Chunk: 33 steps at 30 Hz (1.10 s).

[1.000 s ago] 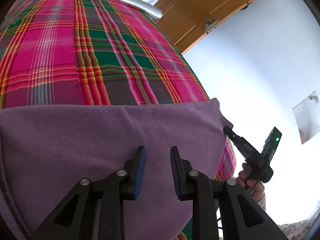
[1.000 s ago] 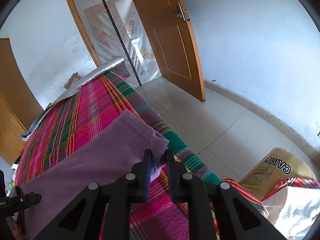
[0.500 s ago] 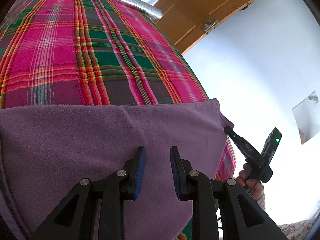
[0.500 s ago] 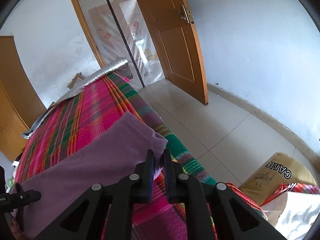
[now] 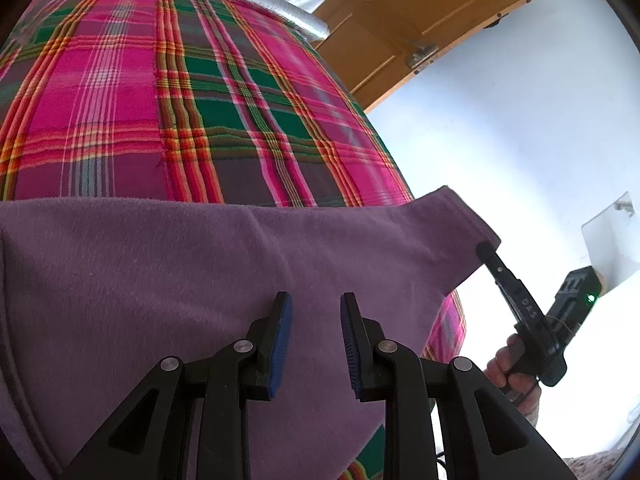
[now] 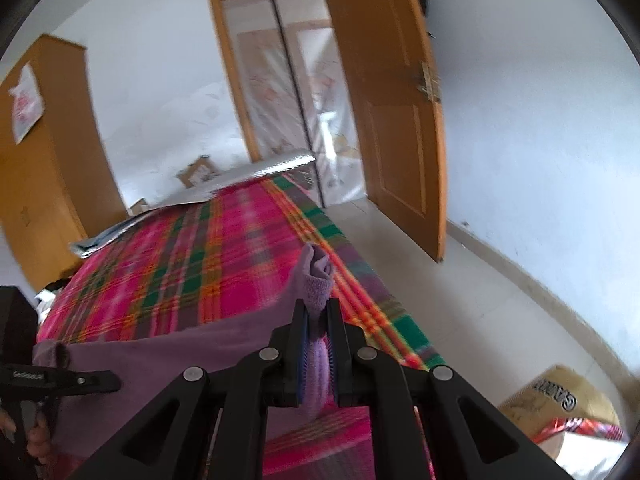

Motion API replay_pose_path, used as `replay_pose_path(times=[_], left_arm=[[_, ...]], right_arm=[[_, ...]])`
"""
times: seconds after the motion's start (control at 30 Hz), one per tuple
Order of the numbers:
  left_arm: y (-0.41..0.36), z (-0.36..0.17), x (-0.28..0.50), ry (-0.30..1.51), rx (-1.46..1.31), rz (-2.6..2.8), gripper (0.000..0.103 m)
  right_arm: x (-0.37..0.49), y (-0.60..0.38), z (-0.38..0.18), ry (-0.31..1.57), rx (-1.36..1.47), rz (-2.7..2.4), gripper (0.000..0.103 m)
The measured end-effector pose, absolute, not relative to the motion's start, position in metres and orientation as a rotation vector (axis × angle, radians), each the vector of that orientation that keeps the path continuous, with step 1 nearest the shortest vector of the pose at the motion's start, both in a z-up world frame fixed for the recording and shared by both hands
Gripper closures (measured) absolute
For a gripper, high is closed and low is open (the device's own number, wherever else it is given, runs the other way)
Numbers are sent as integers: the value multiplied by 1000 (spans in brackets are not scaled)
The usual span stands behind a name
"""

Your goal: Fold clothes

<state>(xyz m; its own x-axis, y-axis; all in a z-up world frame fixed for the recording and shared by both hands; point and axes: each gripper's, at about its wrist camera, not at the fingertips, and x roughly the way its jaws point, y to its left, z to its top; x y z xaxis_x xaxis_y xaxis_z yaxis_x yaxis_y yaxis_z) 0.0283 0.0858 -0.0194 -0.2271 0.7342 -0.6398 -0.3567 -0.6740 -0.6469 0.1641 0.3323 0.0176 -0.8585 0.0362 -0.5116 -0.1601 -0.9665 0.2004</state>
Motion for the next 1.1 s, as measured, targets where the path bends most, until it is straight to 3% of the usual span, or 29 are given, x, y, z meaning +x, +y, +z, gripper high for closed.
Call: replay_pose_path(times=[1.1], left_arm=[[28, 17, 46, -585, -1140, 2047, 77]], right_arm=[[164, 170, 29, 137, -969, 3310, 94]])
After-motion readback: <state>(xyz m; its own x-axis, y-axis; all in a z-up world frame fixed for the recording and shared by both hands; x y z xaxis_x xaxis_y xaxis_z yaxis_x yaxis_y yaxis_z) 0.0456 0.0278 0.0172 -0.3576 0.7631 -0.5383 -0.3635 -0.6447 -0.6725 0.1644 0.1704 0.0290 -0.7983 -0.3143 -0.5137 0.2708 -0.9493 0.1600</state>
